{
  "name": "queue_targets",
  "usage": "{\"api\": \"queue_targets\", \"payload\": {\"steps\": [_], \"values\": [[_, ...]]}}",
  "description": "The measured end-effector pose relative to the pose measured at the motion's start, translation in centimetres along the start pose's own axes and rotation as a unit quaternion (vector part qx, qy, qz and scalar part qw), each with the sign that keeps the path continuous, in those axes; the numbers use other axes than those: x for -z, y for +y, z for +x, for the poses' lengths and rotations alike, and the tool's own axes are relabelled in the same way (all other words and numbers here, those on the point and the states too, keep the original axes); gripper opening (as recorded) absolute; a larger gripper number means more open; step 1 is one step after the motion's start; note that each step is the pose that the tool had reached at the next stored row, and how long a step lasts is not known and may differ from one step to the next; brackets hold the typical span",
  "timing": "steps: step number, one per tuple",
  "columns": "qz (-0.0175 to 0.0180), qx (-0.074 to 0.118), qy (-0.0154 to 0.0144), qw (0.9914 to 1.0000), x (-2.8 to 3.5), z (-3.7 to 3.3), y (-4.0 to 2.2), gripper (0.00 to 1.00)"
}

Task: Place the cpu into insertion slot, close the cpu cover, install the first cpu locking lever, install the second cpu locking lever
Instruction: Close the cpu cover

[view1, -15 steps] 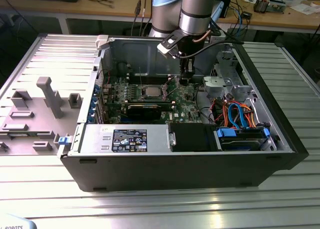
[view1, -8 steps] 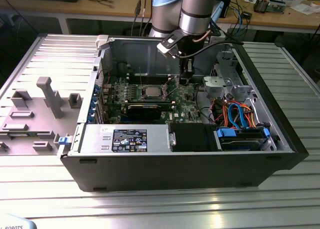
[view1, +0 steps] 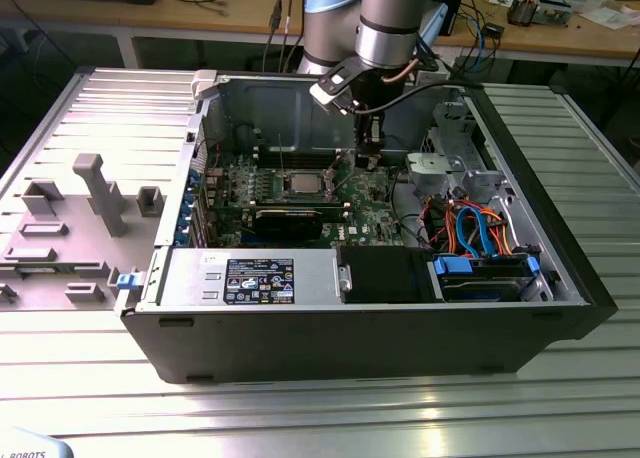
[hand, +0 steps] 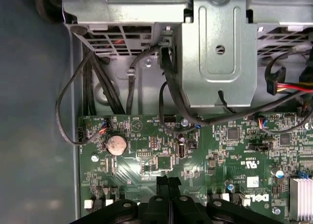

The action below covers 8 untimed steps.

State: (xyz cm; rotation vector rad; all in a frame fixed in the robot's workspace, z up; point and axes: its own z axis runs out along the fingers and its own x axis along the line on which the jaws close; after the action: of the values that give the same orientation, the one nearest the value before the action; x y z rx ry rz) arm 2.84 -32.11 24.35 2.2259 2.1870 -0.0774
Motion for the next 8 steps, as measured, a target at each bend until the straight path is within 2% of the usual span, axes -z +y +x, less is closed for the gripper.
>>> {"api": "queue_targets", "payload": {"steps": [8], "values": [[0.0,0.0,0.0001,1.0,-0.01,0.0,-0.11,0.11]]}}
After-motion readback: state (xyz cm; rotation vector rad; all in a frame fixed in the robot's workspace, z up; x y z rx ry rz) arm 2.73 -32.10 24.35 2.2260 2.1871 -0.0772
